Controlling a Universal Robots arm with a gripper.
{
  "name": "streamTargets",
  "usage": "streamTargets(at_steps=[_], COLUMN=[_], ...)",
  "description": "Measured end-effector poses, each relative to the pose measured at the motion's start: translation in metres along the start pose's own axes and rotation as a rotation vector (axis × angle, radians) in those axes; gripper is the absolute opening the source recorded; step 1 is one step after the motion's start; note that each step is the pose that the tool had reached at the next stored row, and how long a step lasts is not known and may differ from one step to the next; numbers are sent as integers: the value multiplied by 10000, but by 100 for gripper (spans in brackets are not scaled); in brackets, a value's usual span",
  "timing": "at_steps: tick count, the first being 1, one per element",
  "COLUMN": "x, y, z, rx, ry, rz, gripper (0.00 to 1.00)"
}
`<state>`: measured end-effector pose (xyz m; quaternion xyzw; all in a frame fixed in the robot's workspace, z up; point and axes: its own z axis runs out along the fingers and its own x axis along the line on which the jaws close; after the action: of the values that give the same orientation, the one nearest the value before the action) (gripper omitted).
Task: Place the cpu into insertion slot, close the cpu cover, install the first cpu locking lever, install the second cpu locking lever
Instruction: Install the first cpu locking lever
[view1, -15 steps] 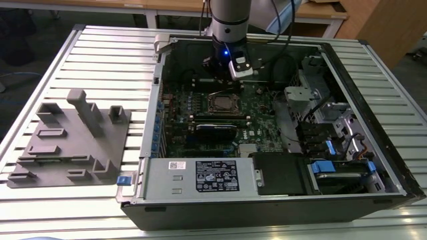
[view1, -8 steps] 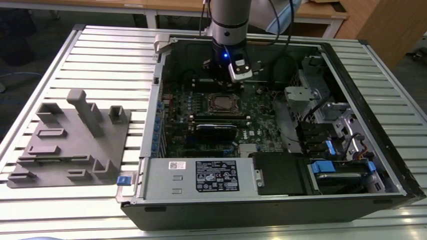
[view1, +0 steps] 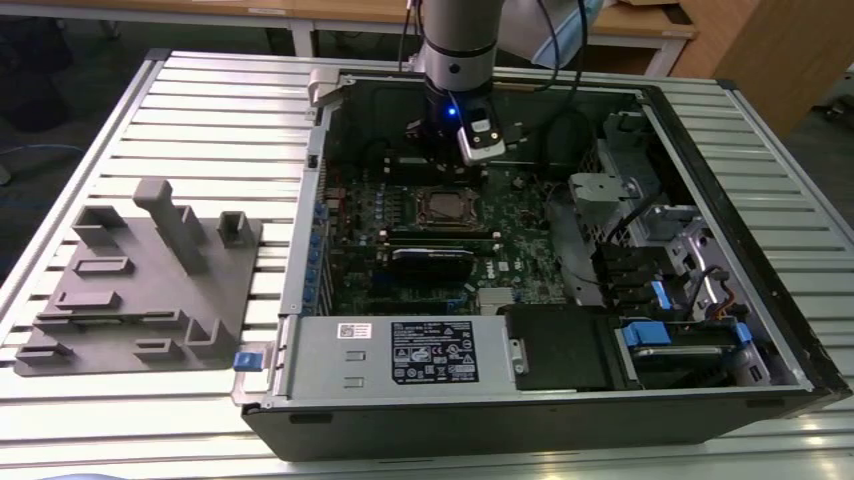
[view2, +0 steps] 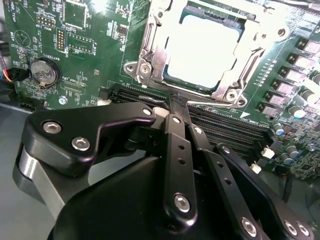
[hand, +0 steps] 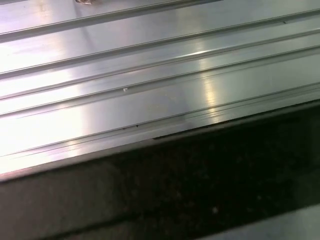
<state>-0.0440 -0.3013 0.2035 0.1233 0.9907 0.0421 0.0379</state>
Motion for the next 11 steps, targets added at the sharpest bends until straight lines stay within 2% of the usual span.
streamTargets(at_steps=[11], x=[1], y=[14], z=[3], rx=[2], ry=[1], rz=[0], gripper=[11])
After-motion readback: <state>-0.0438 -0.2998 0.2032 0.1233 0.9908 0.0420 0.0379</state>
